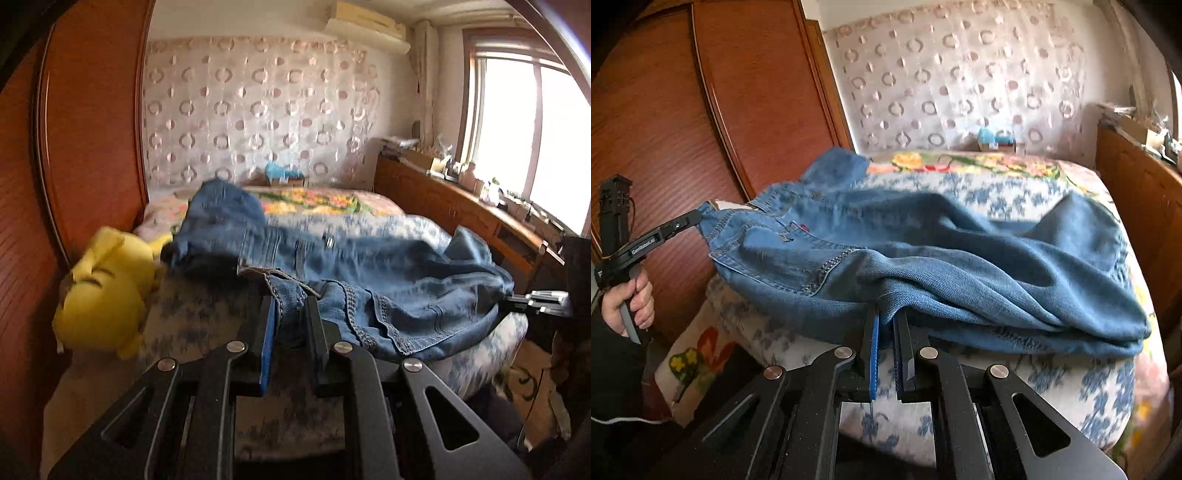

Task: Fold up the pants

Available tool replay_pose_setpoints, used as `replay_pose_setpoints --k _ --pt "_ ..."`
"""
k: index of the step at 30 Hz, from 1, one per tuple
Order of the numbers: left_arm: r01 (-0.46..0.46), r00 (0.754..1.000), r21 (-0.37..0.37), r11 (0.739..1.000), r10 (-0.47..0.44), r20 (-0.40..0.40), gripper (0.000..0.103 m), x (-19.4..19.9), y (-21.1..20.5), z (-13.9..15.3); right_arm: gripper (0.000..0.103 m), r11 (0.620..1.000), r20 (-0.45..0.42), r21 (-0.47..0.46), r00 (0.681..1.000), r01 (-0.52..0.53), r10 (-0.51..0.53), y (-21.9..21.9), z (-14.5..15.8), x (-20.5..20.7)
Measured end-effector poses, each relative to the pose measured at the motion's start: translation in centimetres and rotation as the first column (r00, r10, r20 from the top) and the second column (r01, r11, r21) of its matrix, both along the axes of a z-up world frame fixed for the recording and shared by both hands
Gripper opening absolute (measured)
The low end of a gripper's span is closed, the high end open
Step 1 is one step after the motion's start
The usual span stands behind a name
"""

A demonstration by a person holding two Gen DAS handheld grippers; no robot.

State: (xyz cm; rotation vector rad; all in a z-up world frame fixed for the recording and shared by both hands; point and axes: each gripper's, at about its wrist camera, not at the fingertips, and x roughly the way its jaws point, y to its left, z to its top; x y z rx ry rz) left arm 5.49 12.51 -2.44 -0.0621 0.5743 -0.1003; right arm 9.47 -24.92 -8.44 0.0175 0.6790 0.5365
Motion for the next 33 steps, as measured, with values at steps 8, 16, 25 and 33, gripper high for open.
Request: replay_pose_setpoints --k 8,16,25,33 --pt "-0.018 0.998 0.039 0.999 0.021 -0.063 0.016 -0.8 -0.9 -2.3 0.018 1.000 -0.003 -0.013 1.000 0.023 -0.024 -0.9 -0.1 0.0" --pt "0.018 1.000 0.028 0.999 -0.018 0.002 0.058 -1.1 -2.1 -0.9 0.028 0.991 0.040 -0.025 0.991 0.129 -0.128 -1.7 1.2 -2.0" --pt "0.105 0.994 0.023 0.994 -0.105 0.009 0.081 2.0 -6.9 -1.3 0.042 0.967 0.047 -0.037 0.967 0.251 -0.249 -5.1 1.0 -2.0" --pt "0.174 0.985 0.022 0.984 -0.174 0.002 0.081 3.7 -11.1 -1.8 0.043 0.948 0.038 -0.059 0.949 0.313 -0.311 -7.6 0.4 -1.2"
